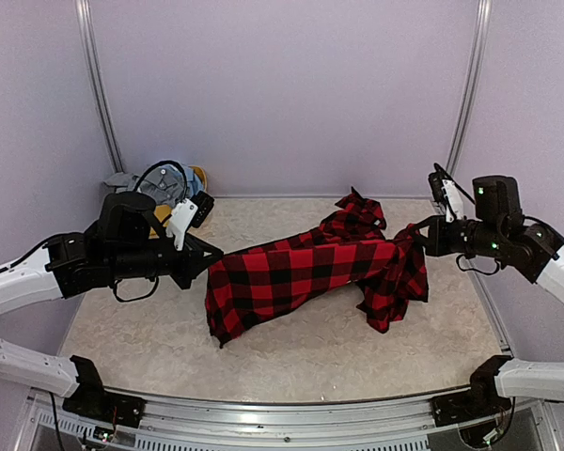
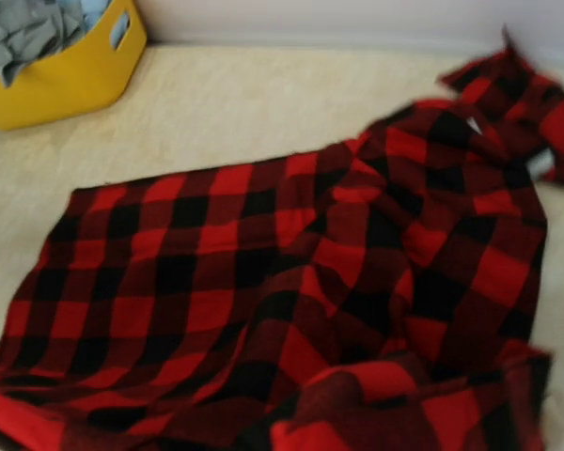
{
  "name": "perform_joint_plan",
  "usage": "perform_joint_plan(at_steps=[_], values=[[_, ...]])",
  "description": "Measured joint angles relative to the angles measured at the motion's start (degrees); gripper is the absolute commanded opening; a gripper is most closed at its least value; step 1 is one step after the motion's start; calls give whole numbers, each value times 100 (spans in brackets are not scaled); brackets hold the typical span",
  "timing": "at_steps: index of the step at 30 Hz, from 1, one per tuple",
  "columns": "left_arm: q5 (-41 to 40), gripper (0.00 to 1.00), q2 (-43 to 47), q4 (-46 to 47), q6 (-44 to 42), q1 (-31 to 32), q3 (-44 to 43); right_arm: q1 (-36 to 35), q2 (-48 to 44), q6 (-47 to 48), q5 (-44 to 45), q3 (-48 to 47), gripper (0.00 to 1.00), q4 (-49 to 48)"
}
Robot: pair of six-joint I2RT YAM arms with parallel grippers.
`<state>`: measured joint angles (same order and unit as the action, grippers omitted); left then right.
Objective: Fold and stack the long sleeve shirts
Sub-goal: Flatten out the crumpled shirt at the center of the board.
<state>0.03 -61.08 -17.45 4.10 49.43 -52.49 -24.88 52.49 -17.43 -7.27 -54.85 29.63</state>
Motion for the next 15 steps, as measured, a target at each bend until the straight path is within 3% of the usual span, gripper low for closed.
perform_joint_plan(at_steps=[12,15], values=[[-286,0,-284,-1414,-92,785,26,-1045,483,-680,48,540,0,535],[-151,0,-450,-1644,-162,1123,-26,-1222,487,-855,13,597,8,730]])
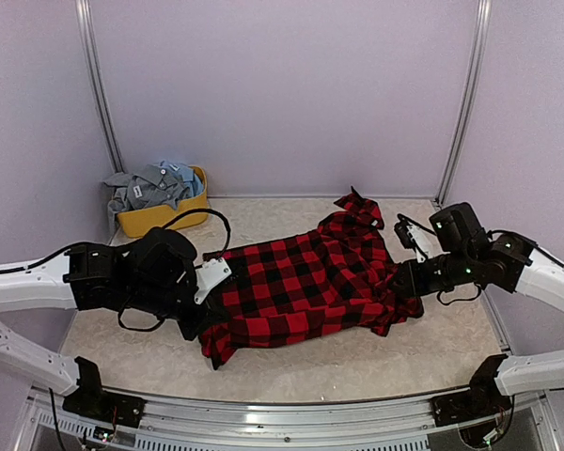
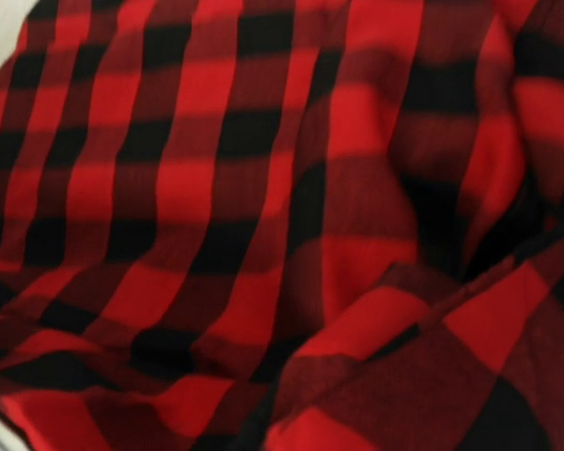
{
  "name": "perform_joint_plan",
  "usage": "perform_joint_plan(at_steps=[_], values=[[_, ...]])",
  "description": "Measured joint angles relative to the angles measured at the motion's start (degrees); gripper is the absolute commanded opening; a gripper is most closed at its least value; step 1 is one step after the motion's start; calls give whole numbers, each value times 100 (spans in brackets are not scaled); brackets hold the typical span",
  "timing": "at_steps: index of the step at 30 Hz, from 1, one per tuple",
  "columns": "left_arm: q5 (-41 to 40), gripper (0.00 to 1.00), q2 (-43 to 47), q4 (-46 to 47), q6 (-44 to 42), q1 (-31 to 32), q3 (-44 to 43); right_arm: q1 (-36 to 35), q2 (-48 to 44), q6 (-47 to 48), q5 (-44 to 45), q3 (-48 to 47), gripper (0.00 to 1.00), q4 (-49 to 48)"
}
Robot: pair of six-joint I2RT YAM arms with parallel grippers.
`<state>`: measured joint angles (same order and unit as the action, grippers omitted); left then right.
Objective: Fold and stack the long sleeve shirts
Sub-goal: Flatten out the crumpled shirt at the center of the board.
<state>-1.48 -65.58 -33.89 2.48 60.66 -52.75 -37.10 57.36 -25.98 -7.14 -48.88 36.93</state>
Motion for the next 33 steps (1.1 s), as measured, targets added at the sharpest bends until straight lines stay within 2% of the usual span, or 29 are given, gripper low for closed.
perform_joint_plan(at_steps=[4,8,10,12,13,19,23,27,29,33], values=[[313,0,-361,-192,-114,398,-127,-188,146,-170,-127,31,19,186],[433,0,-911,-481,-271,601,-382,-269,319,-219,-210,66,47,339],[450,0,-1088,-610,-308,654,-466,-278,328,-254,-170,61,68,417],[514,0,-1217,-713,-339,737,-520,-282,345,-308,-52,-20,77,579],[570,4,-1263,-772,-354,793,-553,-284,380,-264,50,-125,79,695],[1073,32,-1392,-942,-518,1064,-592,-286,737,-118,448,-938,86,909],[1309,58,-1408,-1034,-682,1080,-616,-284,988,48,586,-1316,92,887],[1344,90,-1362,-951,-791,981,-763,-111,1141,269,654,-1447,91,684],[1434,95,-1259,-761,-774,717,-778,173,1311,407,643,-1449,89,422],[1467,94,-1008,44,-431,-348,-739,964,2107,647,555,-1519,87,-365]])
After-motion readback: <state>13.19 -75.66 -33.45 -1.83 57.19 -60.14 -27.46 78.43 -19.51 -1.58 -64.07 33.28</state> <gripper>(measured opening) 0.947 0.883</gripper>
